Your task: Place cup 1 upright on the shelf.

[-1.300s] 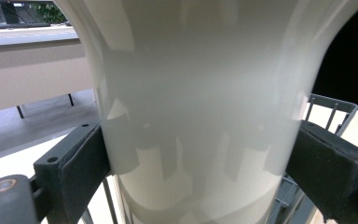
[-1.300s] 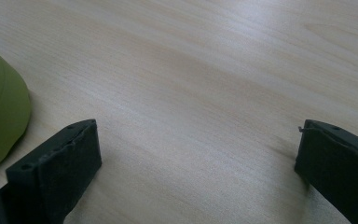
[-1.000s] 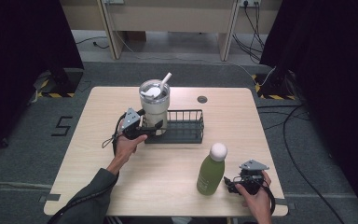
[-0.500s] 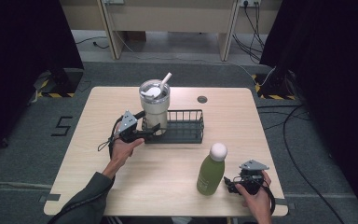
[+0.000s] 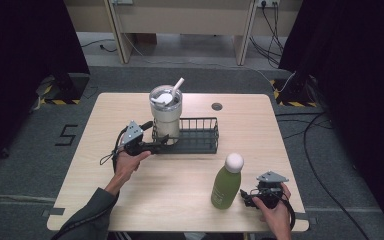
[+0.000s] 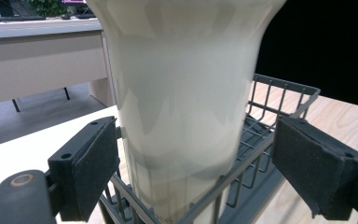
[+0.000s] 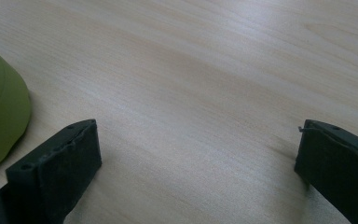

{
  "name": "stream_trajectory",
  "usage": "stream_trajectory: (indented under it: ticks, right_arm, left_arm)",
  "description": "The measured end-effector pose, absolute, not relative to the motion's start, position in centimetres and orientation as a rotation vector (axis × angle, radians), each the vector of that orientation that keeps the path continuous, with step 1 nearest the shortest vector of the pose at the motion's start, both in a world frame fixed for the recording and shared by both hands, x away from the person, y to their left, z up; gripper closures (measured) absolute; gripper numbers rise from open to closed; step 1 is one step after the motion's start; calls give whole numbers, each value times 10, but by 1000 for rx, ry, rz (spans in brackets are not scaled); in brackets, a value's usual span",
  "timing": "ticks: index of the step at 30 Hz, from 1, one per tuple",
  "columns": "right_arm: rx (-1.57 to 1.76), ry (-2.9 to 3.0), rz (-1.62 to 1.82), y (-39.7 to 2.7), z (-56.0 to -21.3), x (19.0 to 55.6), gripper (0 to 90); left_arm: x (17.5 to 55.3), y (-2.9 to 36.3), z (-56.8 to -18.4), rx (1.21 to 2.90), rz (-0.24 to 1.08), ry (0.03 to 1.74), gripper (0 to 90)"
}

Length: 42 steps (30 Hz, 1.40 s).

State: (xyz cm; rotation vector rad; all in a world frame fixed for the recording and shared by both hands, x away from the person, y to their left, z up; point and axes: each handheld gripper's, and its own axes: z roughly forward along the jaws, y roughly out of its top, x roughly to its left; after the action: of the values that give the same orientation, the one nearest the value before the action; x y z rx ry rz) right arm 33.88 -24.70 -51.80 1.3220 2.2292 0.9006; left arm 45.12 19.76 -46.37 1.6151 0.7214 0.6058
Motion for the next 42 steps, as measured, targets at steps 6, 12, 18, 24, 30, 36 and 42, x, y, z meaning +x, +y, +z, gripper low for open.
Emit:
stream_trajectory:
  ticks: [6, 12, 18, 24, 30, 36, 42]
  right_arm:
    - [1321, 2229, 901, -247, -518, 339, 3]
    - [1321, 2229, 901, -247, -518, 339, 3]
    - [1322, 2229, 901, -247, -518, 339, 3]
    - [1322, 2229, 901, -247, -518, 339, 3]
    - [1321, 2229, 901, -247, -518, 339, 3]
    - [1322, 2229, 901, -247, -518, 339, 3]
    - [1322, 2229, 901, -247, -518, 339, 3]
  left_arm:
    - [442, 202, -460, 1623, 604, 710, 145]
    - [432, 206, -457, 1627, 597, 703, 145]
    - [421, 210, -454, 1633, 592, 690, 145]
    - [409, 212, -454, 1637, 582, 677, 145]
    - [400, 215, -456, 1642, 566, 679, 145]
    - [391, 219, -460, 1651, 547, 690, 145]
    - [383, 224, -467, 1658, 527, 711, 145]
